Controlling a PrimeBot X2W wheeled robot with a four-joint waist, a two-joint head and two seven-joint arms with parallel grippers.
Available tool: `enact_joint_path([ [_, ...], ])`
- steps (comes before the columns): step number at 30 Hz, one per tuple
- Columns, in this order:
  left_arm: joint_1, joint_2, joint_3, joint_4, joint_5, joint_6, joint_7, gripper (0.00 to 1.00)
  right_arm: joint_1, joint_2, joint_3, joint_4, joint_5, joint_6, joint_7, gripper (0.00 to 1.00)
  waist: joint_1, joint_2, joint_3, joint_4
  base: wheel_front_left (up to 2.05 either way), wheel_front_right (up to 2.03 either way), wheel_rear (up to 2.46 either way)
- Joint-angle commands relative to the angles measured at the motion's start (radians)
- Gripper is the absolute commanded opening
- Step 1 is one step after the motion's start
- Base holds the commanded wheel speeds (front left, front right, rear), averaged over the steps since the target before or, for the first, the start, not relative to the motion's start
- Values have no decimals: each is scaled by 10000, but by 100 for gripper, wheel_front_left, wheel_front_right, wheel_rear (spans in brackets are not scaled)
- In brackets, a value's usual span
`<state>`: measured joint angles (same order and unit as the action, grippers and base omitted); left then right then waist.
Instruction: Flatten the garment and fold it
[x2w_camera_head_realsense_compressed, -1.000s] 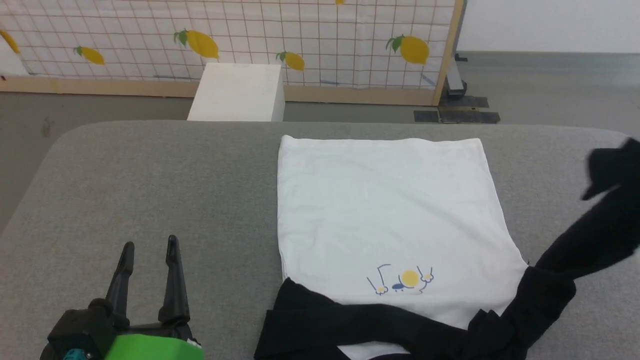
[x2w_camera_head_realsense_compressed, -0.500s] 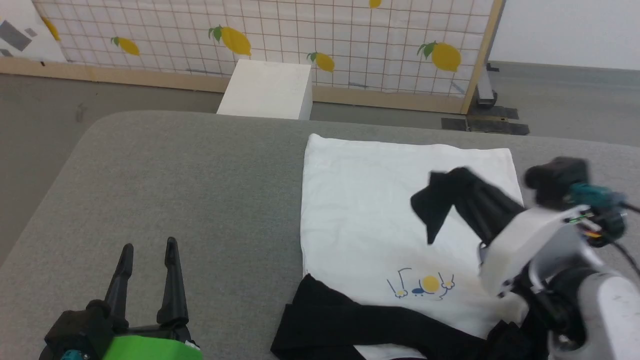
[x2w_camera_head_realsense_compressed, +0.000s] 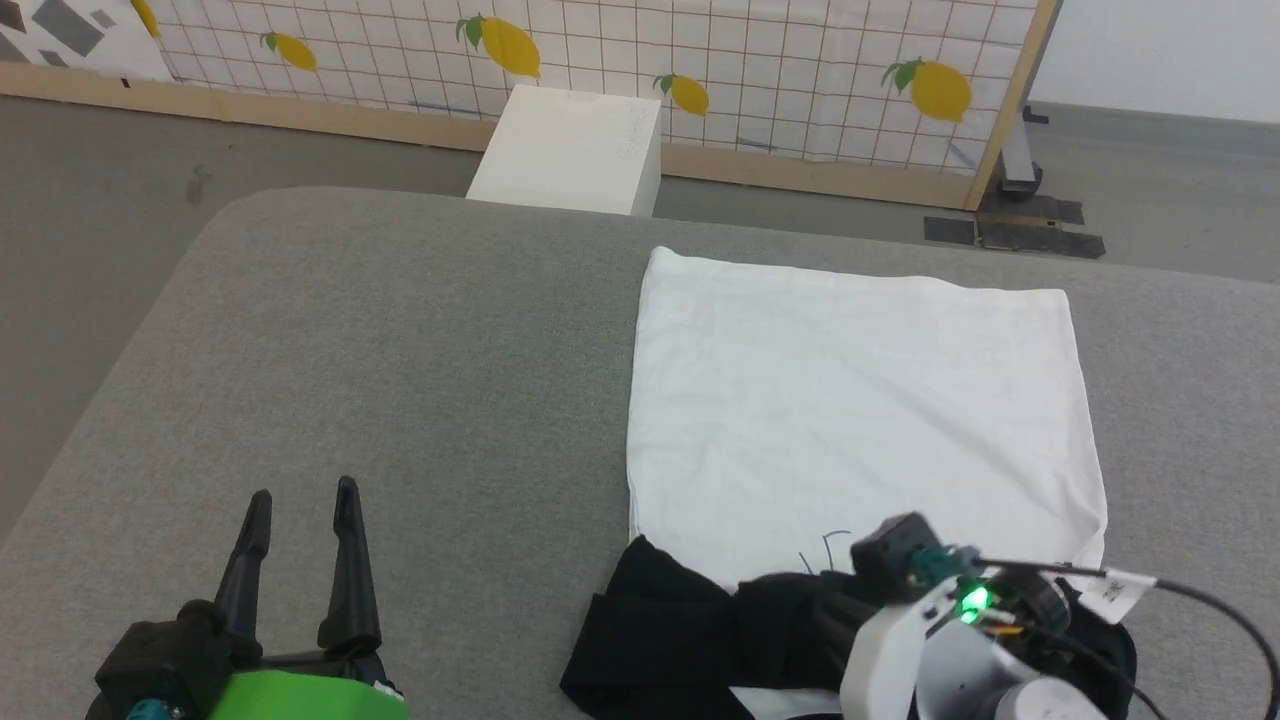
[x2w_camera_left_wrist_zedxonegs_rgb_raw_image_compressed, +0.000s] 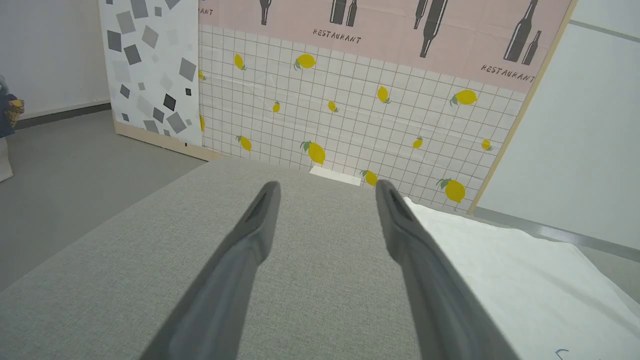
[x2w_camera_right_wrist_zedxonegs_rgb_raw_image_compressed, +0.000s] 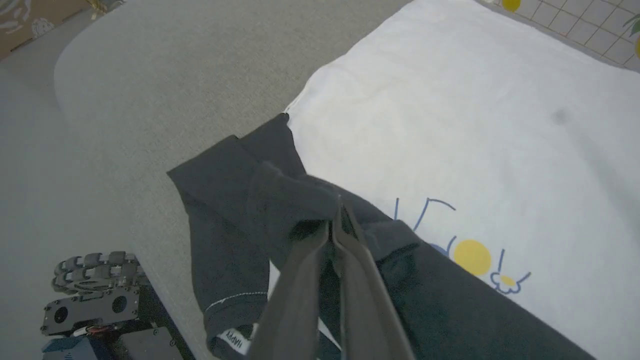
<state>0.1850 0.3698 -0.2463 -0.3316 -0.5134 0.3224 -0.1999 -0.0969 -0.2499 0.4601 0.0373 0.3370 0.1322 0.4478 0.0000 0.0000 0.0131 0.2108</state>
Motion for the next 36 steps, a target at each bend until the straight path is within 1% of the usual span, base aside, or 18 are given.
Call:
enact_joint_path([
  [1, -72, -43, 0, 36, -18, 51, -64, 100, 56, -66, 199, 225, -29, -15, -184, 0, 0, 0, -5, -23, 0, 0, 0],
  [2, -75, -45, -1, 50, -23, 53, -66, 100, 47, -40, 286, 437, -47, -15, -284, 0, 0, 0, -16, -41, 0, 0, 0],
  [3, -79, -50, 0, 65, -33, 56, -68, 100, 5, 15, 365, 714, -116, -15, -404, 9, 0, 0, -29, -66, 0, 0, 0],
  [4, -84, -51, 1, 79, -42, 57, -70, 100, -82, 54, 486, 976, -255, -15, -560, 48, 0, 0, -40, -89, 0, 0, 0],
  [5, -90, -51, 3, 89, -48, 58, -71, 100, -147, 115, 555, 1195, -328, -15, -692, 84, 0, 0, -49, -109, 0, 0, 0],
  [6, -100, -52, 6, 98, -55, 59, -74, 100, -216, 219, 579, 1491, -375, -15, -799, 100, 0, 0, -59, -131, 0, 0, 0],
  [10, -134, -29, -17, 111, -54, 41, -71, 100, -570, 602, 490, 2001, -370, -15, -1273, 100, 0, 0, -98, -201, 0, 0, 0],
  [13, -132, 30, -24, 95, -27, 42, -47, 100, -819, 793, 3, 1836, -207, -15, -1588, 100, 0, 0, -122, -295, 0, 0, 0],
  [15, -146, 64, -37, 64, 0, 47, -24, 100, -882, 846, -596, 1470, -161, -15, -1730, 100, 0, 0, -127, -364, 0, 0, 0],
  [19, -127, 107, -52, -32, 44, 79, -8, 100, -650, 945, -2371, 267, -435, -15, -1984, 100, 0, 0, -124, -561, 0, 0, 0],
  [21, -116, 107, -71, -68, 54, 85, -15, 100, -326, 1014, -3458, -473, -882, -15, -2101, 100, 0, 0, -120, -669, 0, 0, 0],
  [26, -66, 57, -119, -100, 57, 96, -76, 100, 932, 1623, -6080, -2482, -2020, -15, -2328, 100, 0, 0, -33, -980, 0, 0, 0],
  [28, -25, 22, -138, -102, 59, 95, -120, 100, 1462, 1819, -6719, -3077, -2304, -15, -2418, 100, 0, 0, 2, -1093, 0, 0, 0],
  [32, 95, -13, -181, -64, 85, 104, -185, 100, 2341, 1979, -7458, -3645, -2364, -15, -2633, 100, 0, 0, 69, -1264, 0, 0, 0],
  [36, 210, -83, -164, -28, 85, 113, -283, 100, 3100, 1992, -7875, -3423, -1613, -15, -3059, 100, 0, 0, 140, -1409, 0, 0, 0],
])
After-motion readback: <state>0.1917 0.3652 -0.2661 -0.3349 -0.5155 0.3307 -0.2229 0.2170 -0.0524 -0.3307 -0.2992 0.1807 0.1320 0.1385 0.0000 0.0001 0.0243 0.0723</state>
